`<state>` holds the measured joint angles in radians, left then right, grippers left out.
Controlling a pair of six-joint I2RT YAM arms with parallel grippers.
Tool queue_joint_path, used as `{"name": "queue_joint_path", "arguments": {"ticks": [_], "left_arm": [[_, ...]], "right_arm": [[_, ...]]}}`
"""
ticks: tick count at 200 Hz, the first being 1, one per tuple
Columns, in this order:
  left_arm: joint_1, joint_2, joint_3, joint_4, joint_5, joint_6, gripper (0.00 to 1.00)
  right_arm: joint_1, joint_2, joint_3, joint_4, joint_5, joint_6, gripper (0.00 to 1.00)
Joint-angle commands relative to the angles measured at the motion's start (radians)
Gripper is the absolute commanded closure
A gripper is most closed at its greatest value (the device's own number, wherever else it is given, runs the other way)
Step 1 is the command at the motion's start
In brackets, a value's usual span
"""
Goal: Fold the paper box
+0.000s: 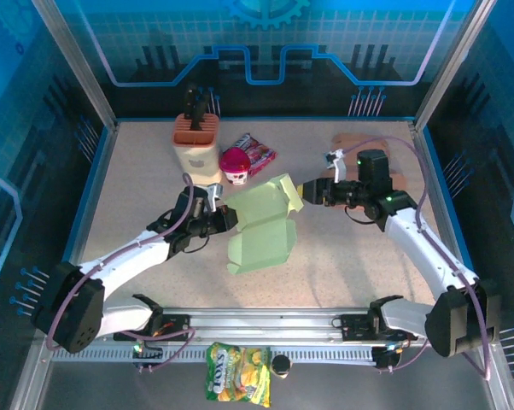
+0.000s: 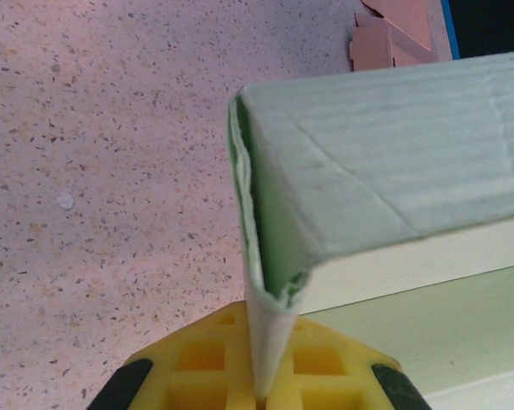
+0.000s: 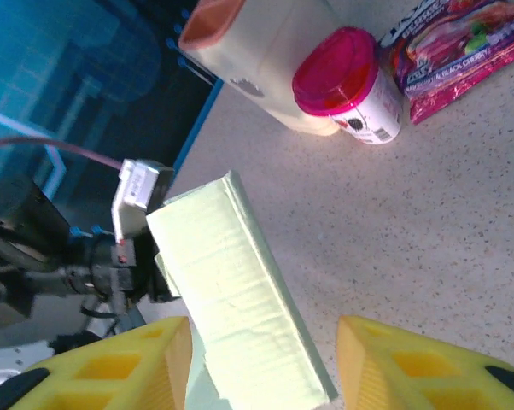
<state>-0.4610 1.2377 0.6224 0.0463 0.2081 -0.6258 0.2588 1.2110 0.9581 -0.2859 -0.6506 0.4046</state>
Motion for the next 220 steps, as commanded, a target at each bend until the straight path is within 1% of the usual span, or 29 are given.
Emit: {"name": "queue_joint_path", "arguments": {"ticks": [1, 23, 48, 70, 89, 110, 129, 180, 188, 220], "left_arm": [[0.005, 0.016, 0.040, -0.021, 0.032, 0.026, 1.00], [0.006, 0.023, 0.046, -0.020, 0.034, 0.026, 1.00], [0.006, 0.026, 0.054, -0.028, 0.036, 0.029, 1.00], [0.005, 0.023, 0.059, -0.034, 0.033, 0.032, 1.00], [0.006, 0.026, 0.064, -0.034, 0.034, 0.034, 1.00], [0.005, 0.033, 0.075, -0.041, 0.031, 0.038, 1.00], [0.006, 0.037, 0.083, -0.046, 0.032, 0.040, 1.00], [0.005, 0.032, 0.082, -0.049, 0.028, 0.040, 1.00], [0.006, 0.033, 0.082, -0.049, 0.029, 0.040, 1.00], [0.006, 0.033, 0.081, -0.046, 0.034, 0.035, 1.00]], "right_arm": [[0.037, 0.014, 0.054, -0.026, 0.025, -0.091, 0.52], [0.063, 0.053, 0.081, -0.062, 0.094, -0.109, 0.53], [0.092, 0.078, 0.096, -0.071, 0.124, -0.120, 0.58], [0.121, 0.091, 0.109, -0.083, 0.155, -0.131, 0.59], [0.137, 0.100, 0.121, -0.089, 0.172, -0.136, 0.62], [0.157, 0.110, 0.129, -0.096, 0.186, -0.141, 0.63], [0.176, 0.116, 0.143, -0.124, 0.248, -0.160, 0.63], [0.171, 0.055, 0.141, -0.159, 0.368, -0.194, 0.63], [0.163, 0.035, 0.135, -0.156, 0.382, -0.191, 0.61], [0.102, -0.028, 0.104, -0.129, 0.332, -0.159, 0.55]]}}
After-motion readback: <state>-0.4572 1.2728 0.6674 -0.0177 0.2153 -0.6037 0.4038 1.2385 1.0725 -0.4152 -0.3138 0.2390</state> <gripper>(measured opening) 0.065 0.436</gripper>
